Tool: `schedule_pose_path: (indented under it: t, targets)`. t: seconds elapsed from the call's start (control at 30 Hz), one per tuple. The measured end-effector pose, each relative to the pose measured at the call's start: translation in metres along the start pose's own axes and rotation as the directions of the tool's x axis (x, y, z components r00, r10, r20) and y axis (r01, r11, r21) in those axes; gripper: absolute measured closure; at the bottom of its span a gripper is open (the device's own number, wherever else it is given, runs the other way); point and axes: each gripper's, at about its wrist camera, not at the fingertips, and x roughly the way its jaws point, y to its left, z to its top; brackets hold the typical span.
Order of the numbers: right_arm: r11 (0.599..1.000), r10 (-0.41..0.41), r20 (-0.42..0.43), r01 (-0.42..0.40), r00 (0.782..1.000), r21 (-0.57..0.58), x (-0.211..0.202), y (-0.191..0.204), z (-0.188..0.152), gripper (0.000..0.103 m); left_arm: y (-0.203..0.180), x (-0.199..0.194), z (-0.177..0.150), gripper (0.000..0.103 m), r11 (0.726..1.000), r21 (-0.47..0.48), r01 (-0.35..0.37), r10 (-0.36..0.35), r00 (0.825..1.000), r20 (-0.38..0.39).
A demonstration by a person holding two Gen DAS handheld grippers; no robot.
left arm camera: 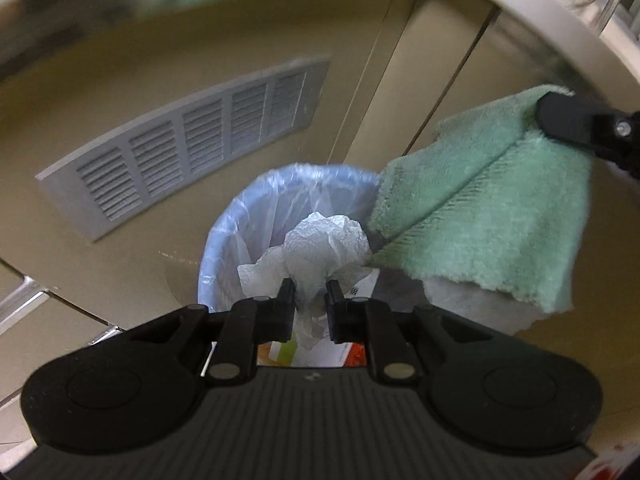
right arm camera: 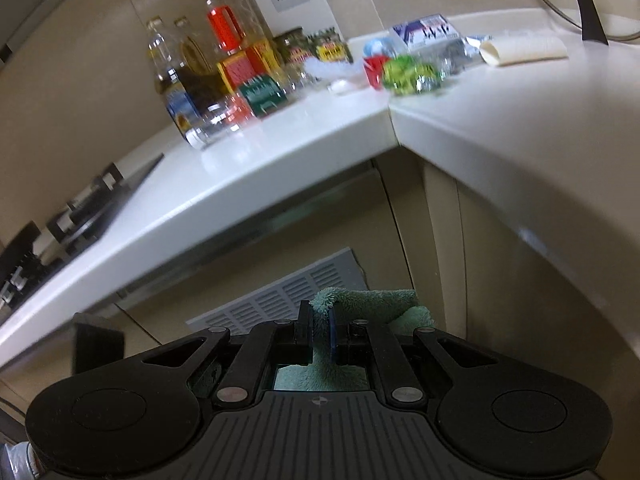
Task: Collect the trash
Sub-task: 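Carry the green cloth and clear plastic bag down over the wastebasket with both tools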
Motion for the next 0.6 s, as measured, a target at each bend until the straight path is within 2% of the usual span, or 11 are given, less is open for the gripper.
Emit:
schedule_pose_path:
  t: [0.13,0.23,0.3,0.37,0.6]
  targets:
    - [1.000,-0.014,-0.016,0.014,1.000,0.018,0.011,-0.008,-0.006,0.096,0.002,0.024,0.001,0.086,1.000,0.018,-0.005,0.006,0.999,-0.039]
    - [0.999,-0.024,-0.025,0.024,0.999,0.028,0.016,-0.011,-0.009,0.096,0.000,0.034,0.000,0.078,0.999,0.031,-0.015,0.016,0.998,-0.056]
    - [0.999,-0.029,-0.031,0.030,0.999,0.035,0.020,-0.014,-0.011,0.096,0.001,0.036,0.000,0.064,0.999,0.035,-0.009,0.011,0.998,-0.063]
    - [0.998,-0.029,-0.036,0.030,0.999,0.047,0.023,-0.016,-0.013,0.096,0.002,0.034,0.000,0.055,0.999,0.035,-0.006,0.007,0.998,-0.055]
    - [0.997,-0.006,-0.058,0.010,0.998,0.079,0.037,-0.020,-0.018,0.096,0.007,0.025,0.000,0.053,1.000,0.022,0.002,-0.001,0.999,-0.049]
